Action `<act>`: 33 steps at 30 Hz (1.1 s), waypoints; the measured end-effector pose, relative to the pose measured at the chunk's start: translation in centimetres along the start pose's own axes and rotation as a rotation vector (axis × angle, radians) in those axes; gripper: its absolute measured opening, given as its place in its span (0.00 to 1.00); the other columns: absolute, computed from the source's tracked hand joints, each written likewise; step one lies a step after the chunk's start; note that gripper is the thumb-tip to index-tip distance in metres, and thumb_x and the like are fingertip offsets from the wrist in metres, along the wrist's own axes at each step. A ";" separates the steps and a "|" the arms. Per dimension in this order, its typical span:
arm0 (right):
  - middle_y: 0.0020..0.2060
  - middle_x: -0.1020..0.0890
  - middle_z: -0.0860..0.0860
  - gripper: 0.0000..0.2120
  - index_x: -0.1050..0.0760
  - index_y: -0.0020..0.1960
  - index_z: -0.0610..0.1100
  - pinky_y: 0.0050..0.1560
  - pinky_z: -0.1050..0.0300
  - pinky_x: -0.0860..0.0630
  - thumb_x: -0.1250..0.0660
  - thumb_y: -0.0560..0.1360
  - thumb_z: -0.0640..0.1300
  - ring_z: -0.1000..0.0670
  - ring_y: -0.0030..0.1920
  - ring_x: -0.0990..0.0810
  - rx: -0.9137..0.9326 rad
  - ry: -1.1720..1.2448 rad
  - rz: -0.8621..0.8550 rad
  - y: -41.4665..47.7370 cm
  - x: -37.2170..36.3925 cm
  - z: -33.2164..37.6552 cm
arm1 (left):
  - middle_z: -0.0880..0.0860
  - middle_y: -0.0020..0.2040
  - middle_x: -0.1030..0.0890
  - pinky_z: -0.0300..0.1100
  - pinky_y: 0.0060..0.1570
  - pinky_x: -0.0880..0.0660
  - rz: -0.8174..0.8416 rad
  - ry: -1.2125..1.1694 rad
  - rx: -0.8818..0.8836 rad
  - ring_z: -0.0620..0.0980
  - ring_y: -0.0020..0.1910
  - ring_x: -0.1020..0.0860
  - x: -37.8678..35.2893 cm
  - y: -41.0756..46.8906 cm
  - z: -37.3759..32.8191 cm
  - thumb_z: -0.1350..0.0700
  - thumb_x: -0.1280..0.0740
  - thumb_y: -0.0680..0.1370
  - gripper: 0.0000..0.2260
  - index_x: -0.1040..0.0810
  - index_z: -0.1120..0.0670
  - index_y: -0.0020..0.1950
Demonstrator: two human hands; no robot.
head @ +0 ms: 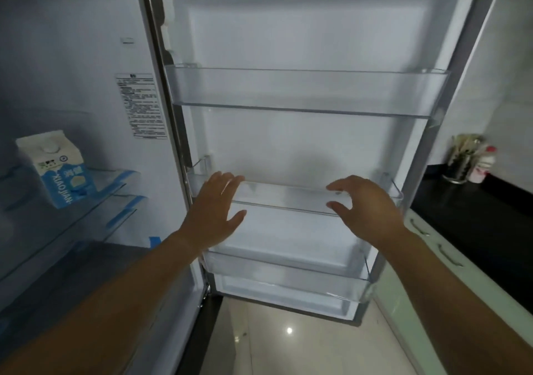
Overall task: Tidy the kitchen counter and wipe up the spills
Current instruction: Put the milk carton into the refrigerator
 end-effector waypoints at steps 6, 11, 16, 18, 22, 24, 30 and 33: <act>0.51 0.20 0.53 0.17 0.27 0.63 0.54 0.48 0.64 0.32 0.34 0.75 0.47 0.52 0.50 0.22 0.007 0.022 0.045 -4.2 1.4 -0.6 | 0.56 0.75 0.41 0.49 0.72 0.47 0.043 -0.058 0.133 0.54 0.76 0.47 1.8 -1.5 -0.5 0.46 0.38 0.77 0.28 0.41 0.55 0.74; 0.61 0.23 0.51 0.19 0.28 0.65 0.49 0.59 0.64 0.37 0.33 0.74 0.48 0.50 0.62 0.27 0.158 0.047 0.029 -7.0 3.6 0.8 | 0.55 0.74 0.38 0.42 0.69 0.46 -0.034 -0.115 0.109 0.52 0.74 0.43 2.1 -3.7 -6.0 0.46 0.37 0.76 0.26 0.36 0.53 0.72; 0.62 0.25 0.52 0.20 0.26 0.62 0.50 0.63 0.64 0.39 0.30 0.71 0.52 0.53 0.64 0.30 0.226 0.115 -0.061 -9.5 7.9 -1.1 | 0.52 0.73 0.35 0.38 0.65 0.46 -0.099 -0.117 0.080 0.48 0.72 0.41 1.2 -5.5 -12.4 0.36 0.47 0.72 0.31 0.34 0.48 0.71; 0.61 0.25 0.51 0.19 0.26 0.61 0.50 0.64 0.62 0.37 0.31 0.71 0.52 0.53 0.63 0.30 0.238 0.148 -0.122 -10.4 9.8 -2.7 | 0.52 0.72 0.34 0.39 0.66 0.47 -0.126 -0.118 0.079 0.45 0.72 0.43 0.7 -6.2 -14.7 0.37 0.46 0.73 0.28 0.34 0.48 0.71; 0.60 0.26 0.47 0.20 0.26 0.60 0.44 0.61 0.56 0.31 0.29 0.70 0.49 0.49 0.61 0.28 0.230 0.291 -0.280 -11.9 13.4 -6.2 | 0.53 0.73 0.36 0.40 0.65 0.44 -0.165 -0.128 0.152 0.50 0.73 0.40 0.5 -7.9 -17.2 0.36 0.47 0.73 0.29 0.33 0.48 0.70; 0.63 0.30 0.45 0.25 0.29 0.62 0.43 0.62 0.49 0.28 0.28 0.69 0.49 0.45 0.63 0.29 0.161 0.361 -0.310 -11.9 13.8 -8.1 | 0.53 0.75 0.39 0.41 0.65 0.44 -0.165 -0.127 0.213 0.51 0.73 0.40 0.7 -8.8 -17.3 0.35 0.48 0.72 0.30 0.35 0.48 0.70; 0.73 0.39 0.47 0.41 0.51 0.75 0.48 0.68 0.49 0.33 0.32 0.70 0.56 0.45 0.70 0.35 0.060 0.497 0.012 -11.0 8.6 -7.6 | 0.53 0.75 0.40 0.47 0.67 0.40 -0.113 -0.015 0.345 0.53 0.72 0.39 2.0 -11.3 -16.5 0.35 0.50 0.72 0.32 0.37 0.49 0.72; 0.73 0.38 0.44 0.40 0.52 0.75 0.44 0.67 0.52 0.34 0.34 0.71 0.54 0.44 0.71 0.36 0.140 0.533 -0.045 -12.6 8.2 -5.2 | 0.55 0.73 0.36 0.47 0.70 0.42 -0.122 0.027 0.364 0.54 0.72 0.38 3.6 -13.3 -16.7 0.36 0.50 0.73 0.32 0.37 0.50 0.73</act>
Point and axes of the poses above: each hand's wrist, its own y-axis towards the middle knuckle, its own x-axis out of the back of the hand, z = x × y, the point moved 10 cm from there along y, towards the middle knuckle
